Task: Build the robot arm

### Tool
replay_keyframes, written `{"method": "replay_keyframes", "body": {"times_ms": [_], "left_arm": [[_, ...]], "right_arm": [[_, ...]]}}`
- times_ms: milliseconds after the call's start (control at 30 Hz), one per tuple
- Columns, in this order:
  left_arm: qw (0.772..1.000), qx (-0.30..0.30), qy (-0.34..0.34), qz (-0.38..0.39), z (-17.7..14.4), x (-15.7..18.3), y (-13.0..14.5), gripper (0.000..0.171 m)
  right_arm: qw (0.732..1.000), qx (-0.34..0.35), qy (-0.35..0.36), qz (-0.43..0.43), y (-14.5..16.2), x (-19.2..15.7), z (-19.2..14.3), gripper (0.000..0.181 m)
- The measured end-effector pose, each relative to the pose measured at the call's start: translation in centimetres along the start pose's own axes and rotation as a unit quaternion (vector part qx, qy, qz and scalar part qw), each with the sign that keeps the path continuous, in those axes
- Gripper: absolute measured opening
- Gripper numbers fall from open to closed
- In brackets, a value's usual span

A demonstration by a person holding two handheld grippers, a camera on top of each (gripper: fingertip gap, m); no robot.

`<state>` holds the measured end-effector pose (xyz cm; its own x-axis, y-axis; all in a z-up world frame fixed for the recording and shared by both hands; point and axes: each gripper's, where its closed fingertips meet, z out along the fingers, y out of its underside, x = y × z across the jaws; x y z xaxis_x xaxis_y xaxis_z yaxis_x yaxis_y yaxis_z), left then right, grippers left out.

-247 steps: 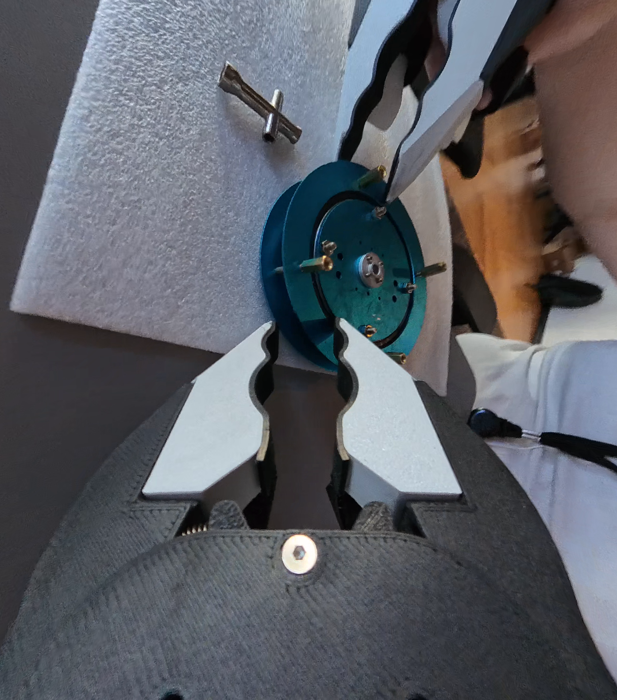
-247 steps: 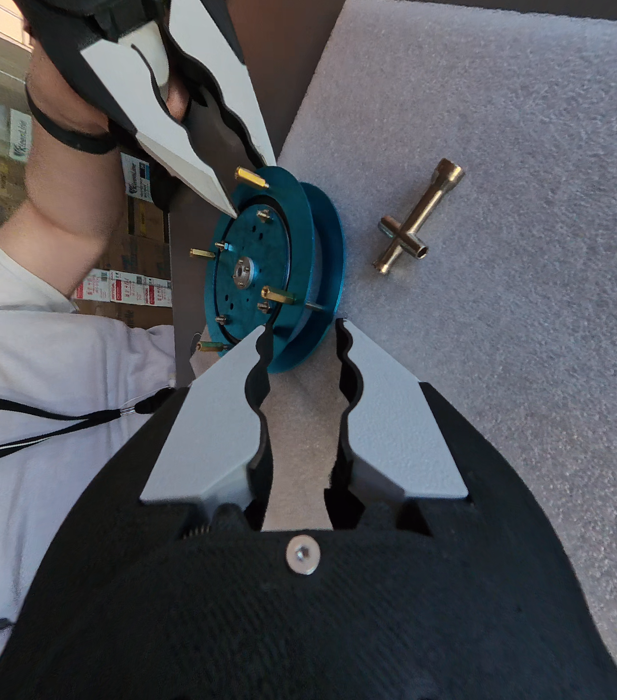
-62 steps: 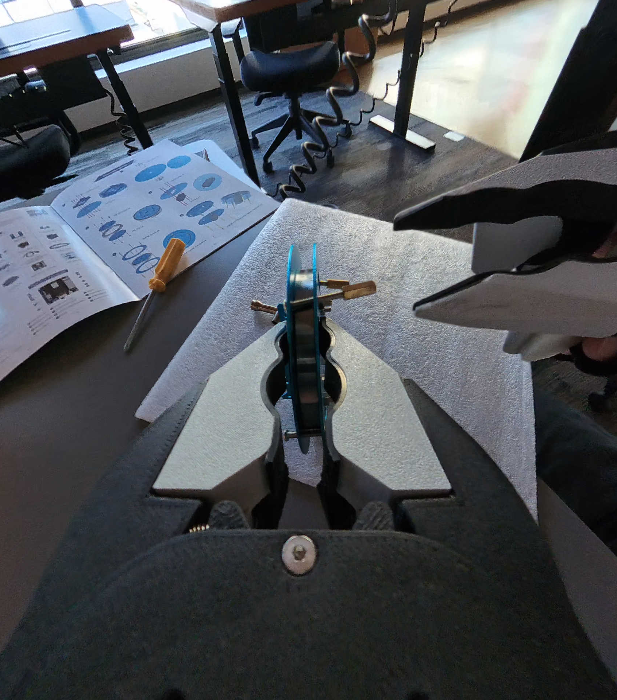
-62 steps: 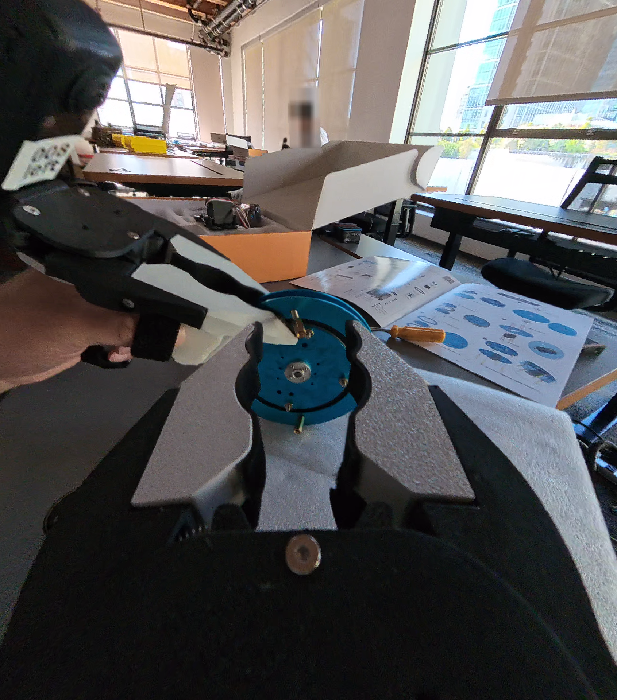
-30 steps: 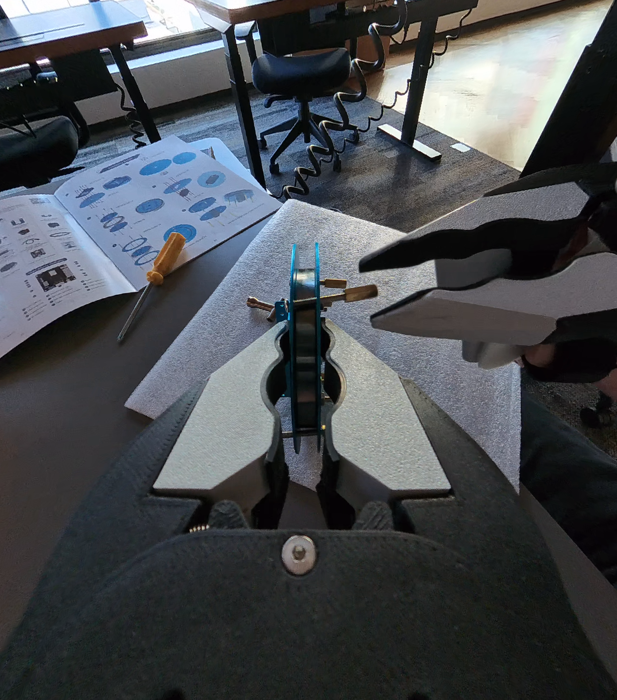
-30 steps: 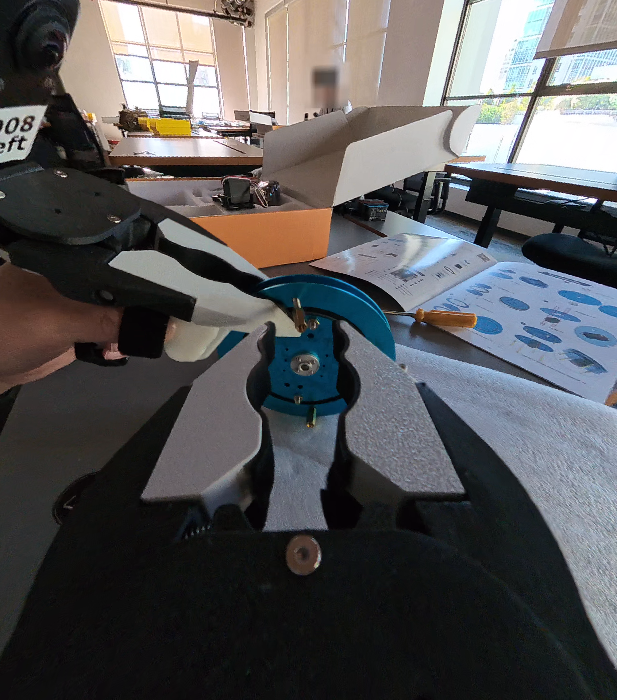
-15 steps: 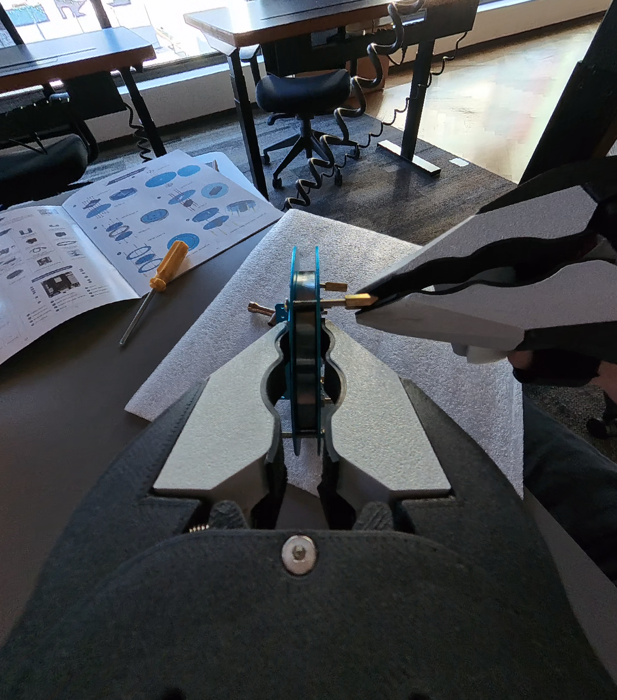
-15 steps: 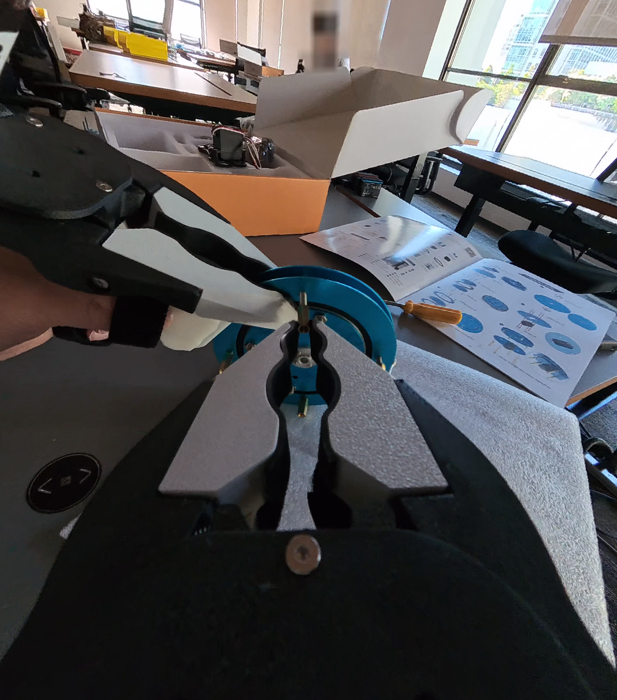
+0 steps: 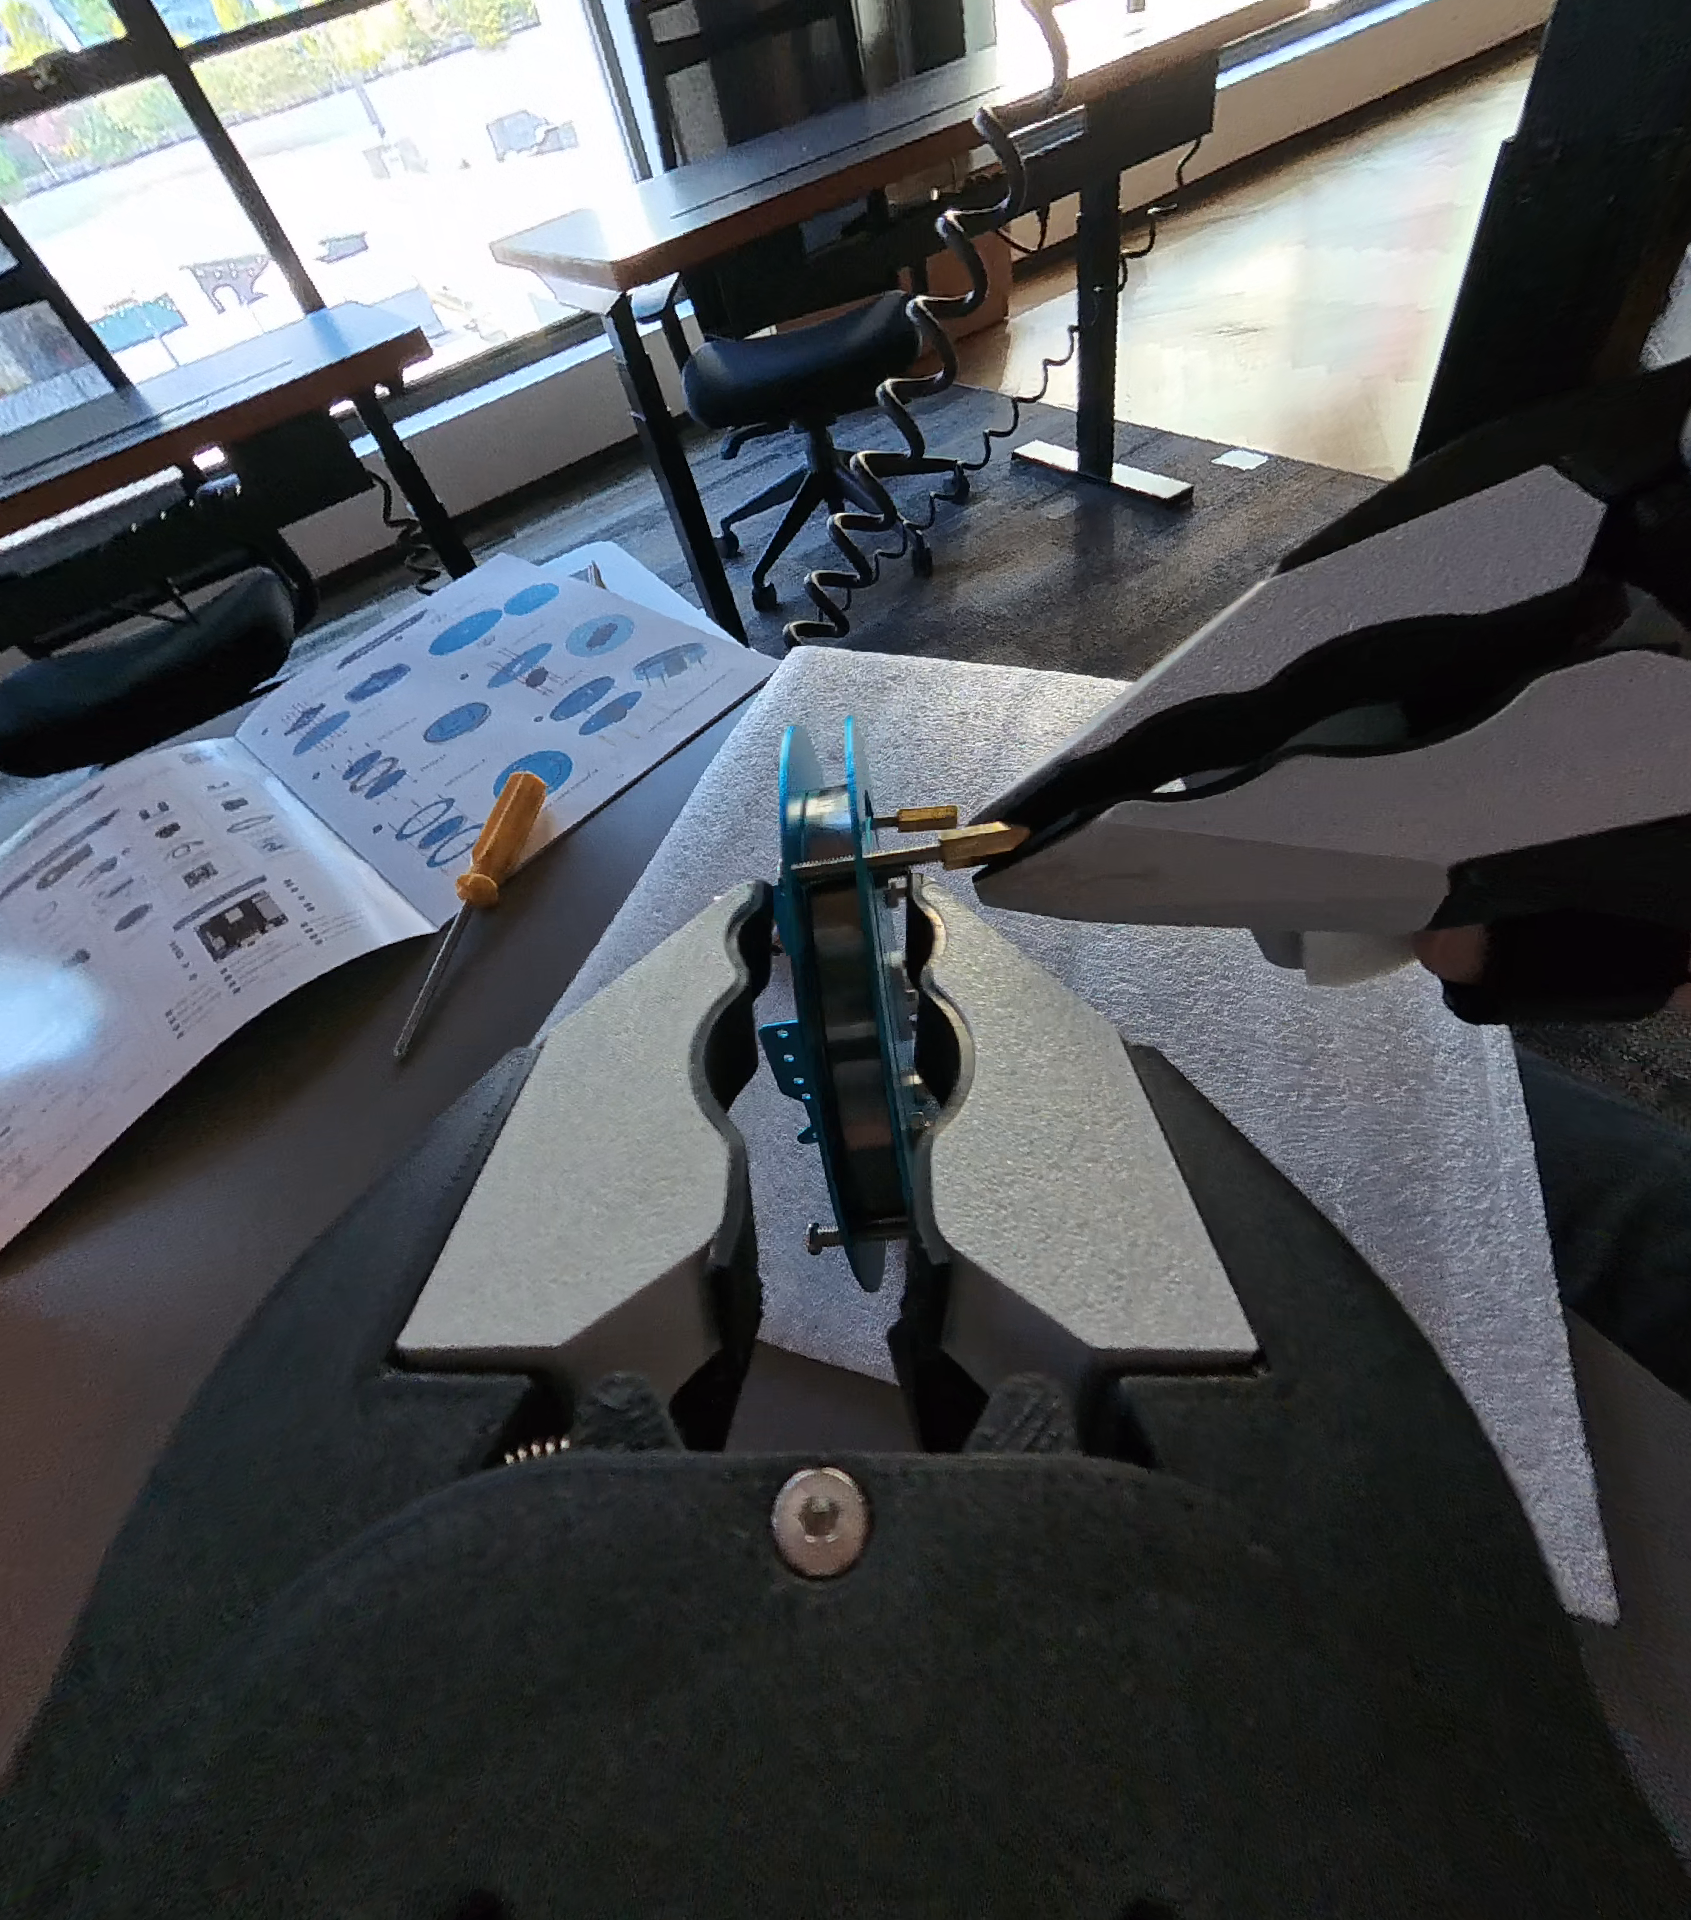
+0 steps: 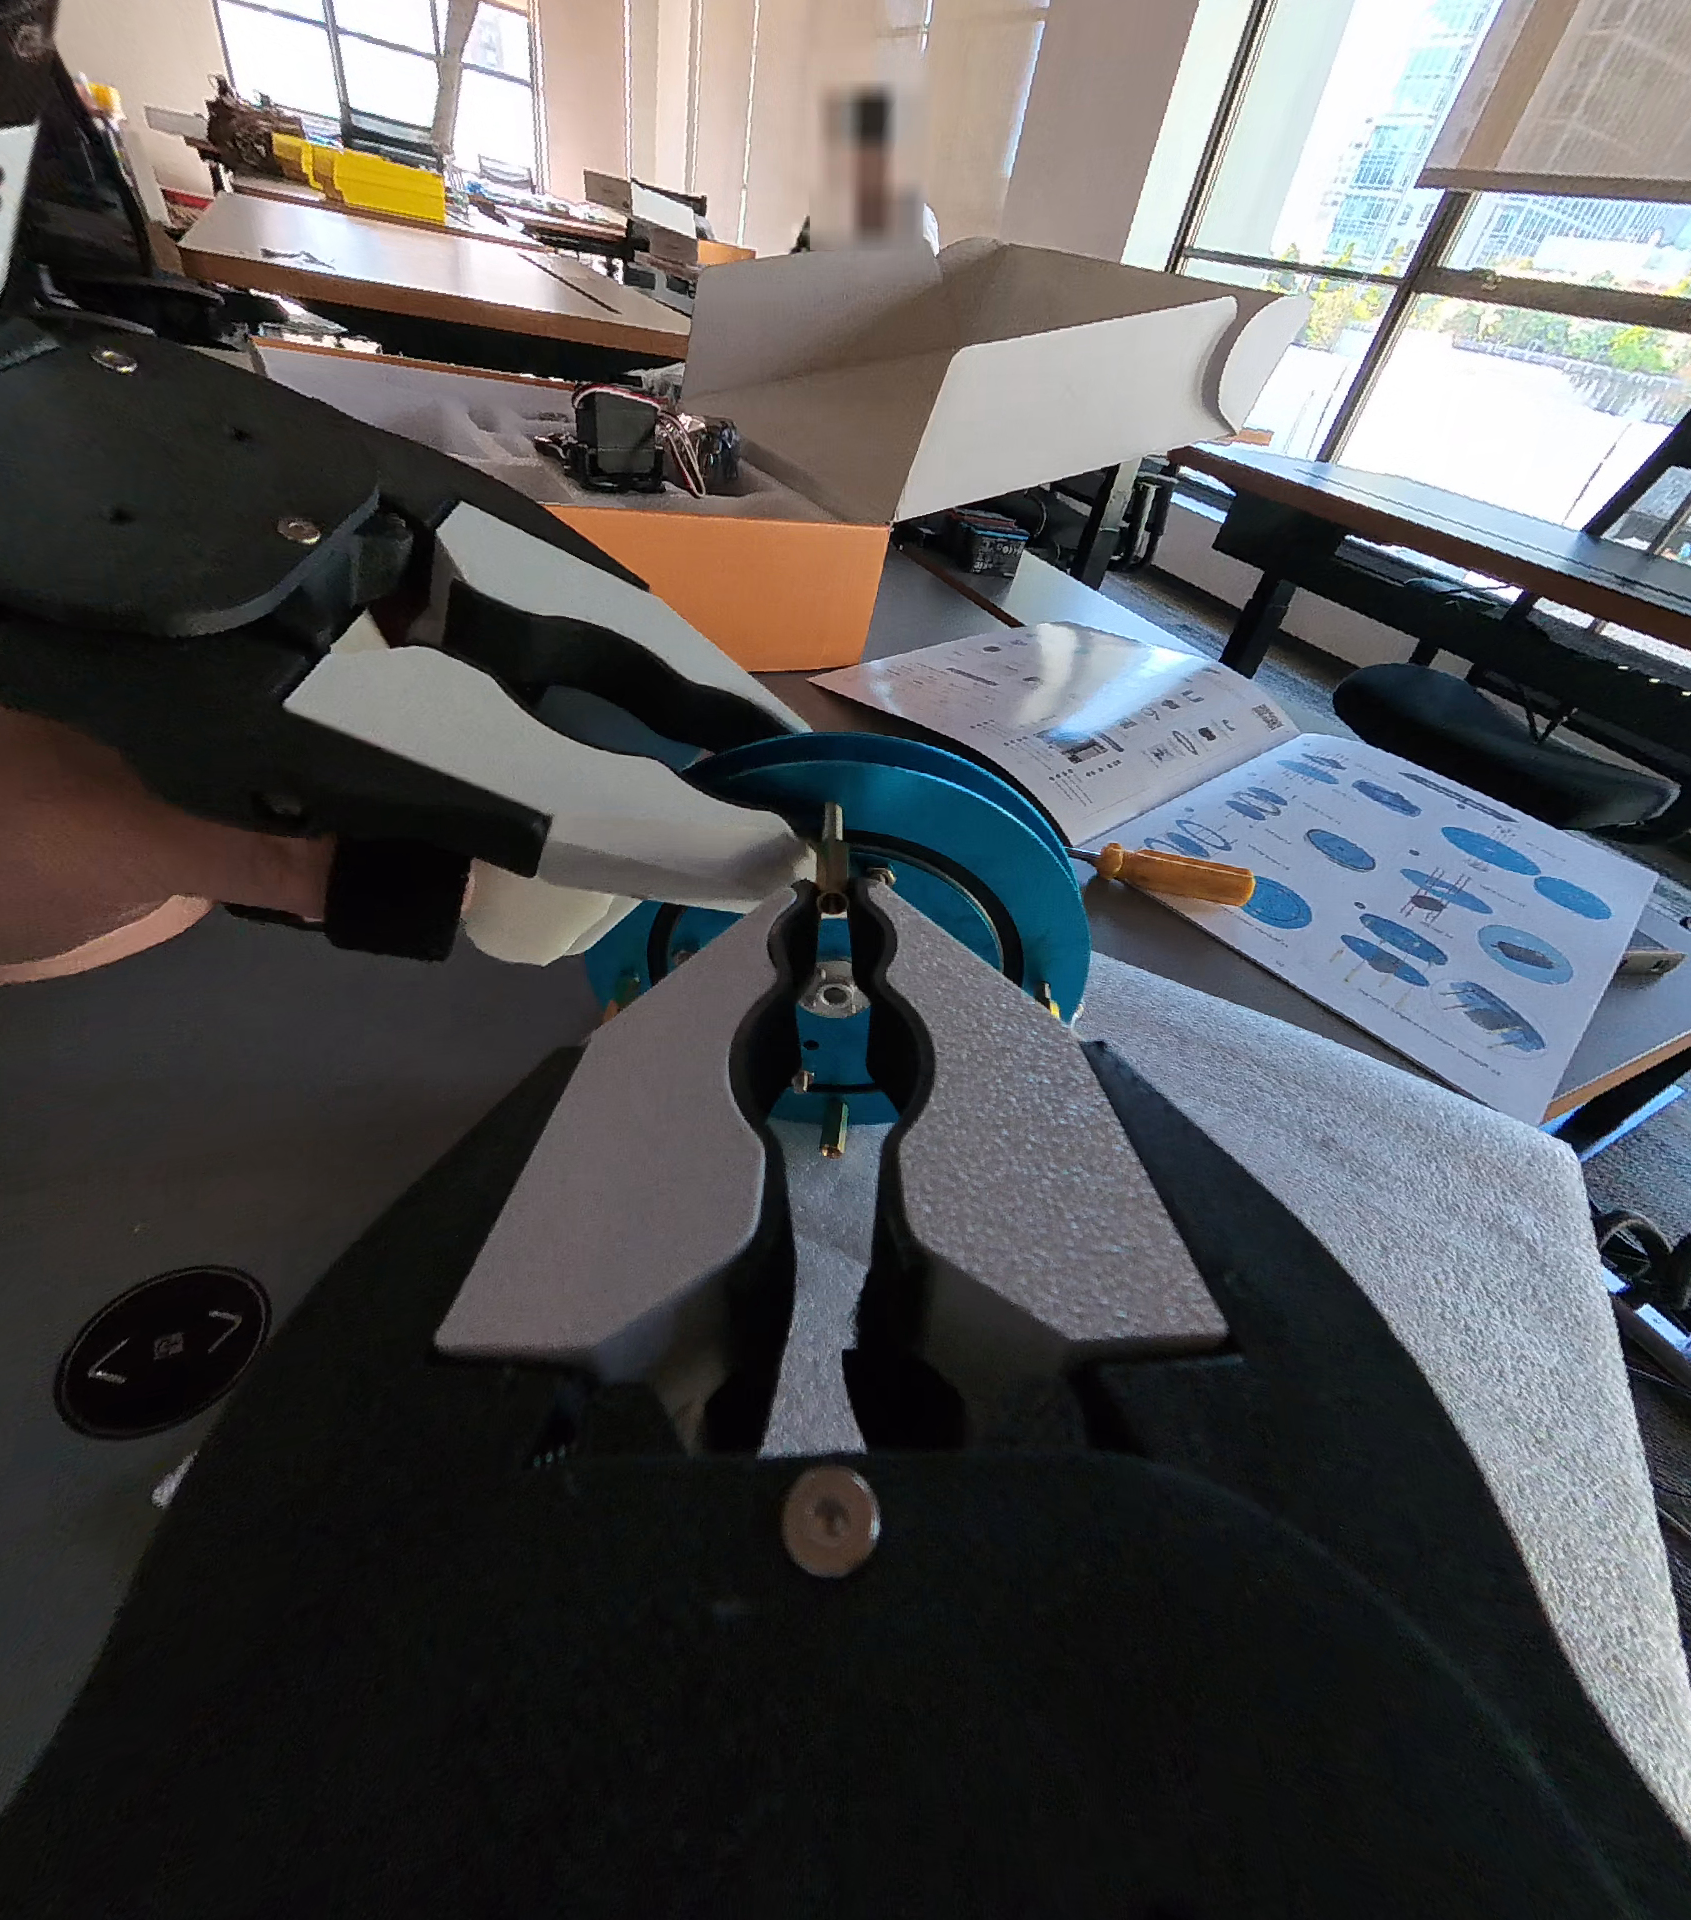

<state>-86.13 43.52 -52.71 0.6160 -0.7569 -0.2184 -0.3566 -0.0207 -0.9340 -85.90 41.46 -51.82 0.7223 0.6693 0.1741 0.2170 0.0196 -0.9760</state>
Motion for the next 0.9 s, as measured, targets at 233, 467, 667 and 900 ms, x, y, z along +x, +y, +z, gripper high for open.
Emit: {"method": "replay_keyframes", "body": {"times_ms": [233,467,667,900], "left_arm": [[0.999,0.009,0.036,0.019,-0.7,0.2,-0.4,0.022],[0.994,0.023,0.102,-0.014,-1.2,0.5,-0.4,0.019],[0.992,0.037,0.117,-0.03,-1.4,0.5,-0.4,0.019],[0.993,0.042,0.103,-0.034,-1.2,0.4,-0.3,0.016]], "right_arm": [[1.0,-0.003,-0.008,-0.001,-0.1,-0.3,-0.1,0.004],[1.0,-0.01,-0.016,-0.011,0.0,-0.4,-0.2,0.004],[1.0,-0.011,-0.016,-0.015,0.0,-0.6,-0.1,0.004],[1.0,-0.011,-0.015,-0.008,0.0,-0.5,0.0,0.005]]}}
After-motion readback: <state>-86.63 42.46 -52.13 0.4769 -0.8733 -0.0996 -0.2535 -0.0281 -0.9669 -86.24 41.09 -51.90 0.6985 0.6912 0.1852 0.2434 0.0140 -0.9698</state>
